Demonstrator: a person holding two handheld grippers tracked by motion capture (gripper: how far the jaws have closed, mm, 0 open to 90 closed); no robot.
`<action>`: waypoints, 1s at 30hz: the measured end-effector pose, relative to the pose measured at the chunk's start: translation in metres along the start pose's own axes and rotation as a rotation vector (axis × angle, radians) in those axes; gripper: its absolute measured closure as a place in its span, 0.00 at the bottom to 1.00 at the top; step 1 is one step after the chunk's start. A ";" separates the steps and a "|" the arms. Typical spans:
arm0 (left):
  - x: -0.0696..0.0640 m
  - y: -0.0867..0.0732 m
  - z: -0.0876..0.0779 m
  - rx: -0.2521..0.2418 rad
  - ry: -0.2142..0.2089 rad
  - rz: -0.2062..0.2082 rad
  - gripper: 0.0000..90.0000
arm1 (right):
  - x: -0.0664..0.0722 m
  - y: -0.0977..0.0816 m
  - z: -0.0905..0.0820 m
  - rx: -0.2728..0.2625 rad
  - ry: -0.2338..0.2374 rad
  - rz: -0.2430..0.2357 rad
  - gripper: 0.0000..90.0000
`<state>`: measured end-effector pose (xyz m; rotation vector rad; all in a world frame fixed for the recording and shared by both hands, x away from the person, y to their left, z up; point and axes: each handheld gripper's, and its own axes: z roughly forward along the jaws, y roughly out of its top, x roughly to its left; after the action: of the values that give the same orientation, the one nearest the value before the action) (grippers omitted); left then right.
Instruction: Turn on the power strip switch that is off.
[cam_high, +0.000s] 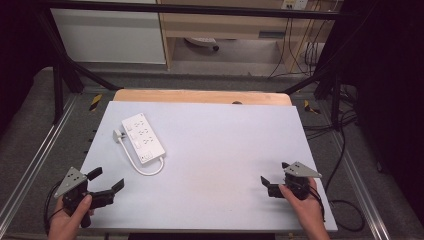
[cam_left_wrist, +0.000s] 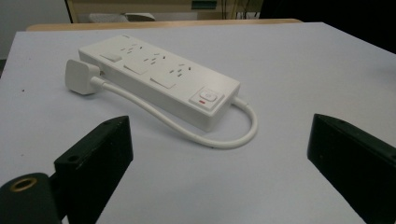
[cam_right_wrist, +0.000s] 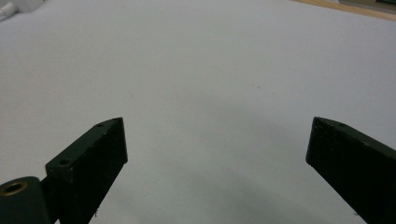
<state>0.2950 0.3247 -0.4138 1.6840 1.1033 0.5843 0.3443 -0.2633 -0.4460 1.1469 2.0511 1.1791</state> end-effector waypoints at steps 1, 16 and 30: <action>0.000 0.000 0.000 0.001 -0.002 0.002 0.08 | 0.001 0.000 0.000 -0.001 0.000 -0.003 0.06; 0.004 0.002 -0.004 -0.030 -0.011 -0.022 0.08 | 0.001 0.001 -0.004 -0.016 -0.012 -0.008 0.05; 0.003 0.007 -0.004 -0.036 -0.030 -0.060 0.08 | 0.006 0.002 -0.006 -0.027 -0.008 -0.014 0.04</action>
<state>0.2966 0.3286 -0.4060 1.6184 1.1111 0.5361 0.3379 -0.2603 -0.4411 1.1214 2.0280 1.1900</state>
